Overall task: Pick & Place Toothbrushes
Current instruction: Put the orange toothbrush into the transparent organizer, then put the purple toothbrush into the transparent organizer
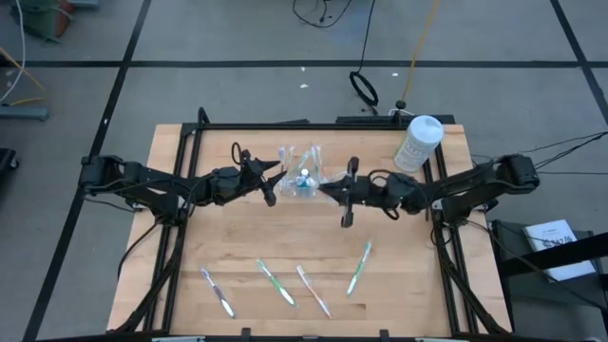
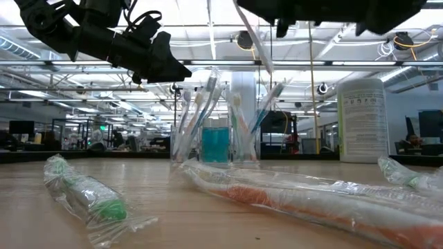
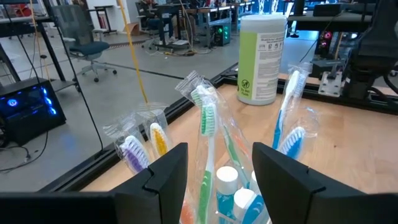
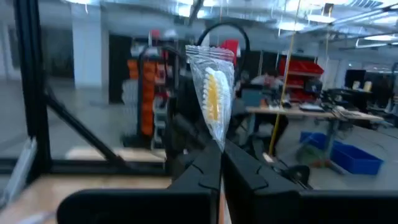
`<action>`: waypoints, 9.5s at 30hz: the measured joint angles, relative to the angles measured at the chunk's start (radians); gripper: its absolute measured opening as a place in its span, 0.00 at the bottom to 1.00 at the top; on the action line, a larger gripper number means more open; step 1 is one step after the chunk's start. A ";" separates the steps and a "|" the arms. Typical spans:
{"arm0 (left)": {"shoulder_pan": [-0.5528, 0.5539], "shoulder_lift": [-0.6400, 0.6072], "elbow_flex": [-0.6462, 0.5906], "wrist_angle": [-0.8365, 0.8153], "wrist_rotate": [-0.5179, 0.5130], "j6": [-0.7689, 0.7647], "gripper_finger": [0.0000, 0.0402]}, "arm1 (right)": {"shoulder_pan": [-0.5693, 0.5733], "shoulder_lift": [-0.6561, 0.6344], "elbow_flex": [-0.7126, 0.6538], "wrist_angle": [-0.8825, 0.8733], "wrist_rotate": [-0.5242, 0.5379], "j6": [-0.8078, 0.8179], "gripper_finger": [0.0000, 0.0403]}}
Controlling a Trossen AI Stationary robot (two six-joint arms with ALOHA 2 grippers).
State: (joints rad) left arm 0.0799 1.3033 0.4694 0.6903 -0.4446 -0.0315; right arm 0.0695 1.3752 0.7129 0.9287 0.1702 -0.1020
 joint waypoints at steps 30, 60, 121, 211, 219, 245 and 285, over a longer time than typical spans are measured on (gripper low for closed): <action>0.006 0.000 0.000 -0.011 -0.001 0.002 0.46 | -0.214 0.479 0.022 0.485 0.169 -0.105 0.00; 0.006 0.000 0.000 -0.015 0.000 -0.004 0.46 | -0.263 0.479 0.023 0.436 0.173 -0.191 0.00; 0.006 0.000 0.000 -0.089 0.003 -0.135 0.46 | 0.078 0.478 0.022 0.070 0.872 -0.101 0.01; -1.037 0.154 0.195 -1.269 0.476 -2.368 0.46 | -0.100 -0.107 0.022 -0.005 0.419 -0.467 0.35; -1.037 0.207 0.200 -1.270 0.458 -2.329 0.32 | -0.117 -0.107 0.022 0.001 0.375 -0.459 0.35; -0.669 0.196 0.452 -1.287 -0.472 -1.056 0.01 | -0.114 -0.107 0.022 0.023 0.374 -0.459 0.35; 0.074 0.189 -0.048 0.330 0.098 -0.027 0.00 | 0.025 -0.107 0.022 -0.179 0.379 -0.373 0.35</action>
State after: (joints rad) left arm 0.1536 1.4927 0.4213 1.0202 -0.3463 -0.0589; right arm 0.0944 1.2686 0.7353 0.7500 0.5488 -0.4745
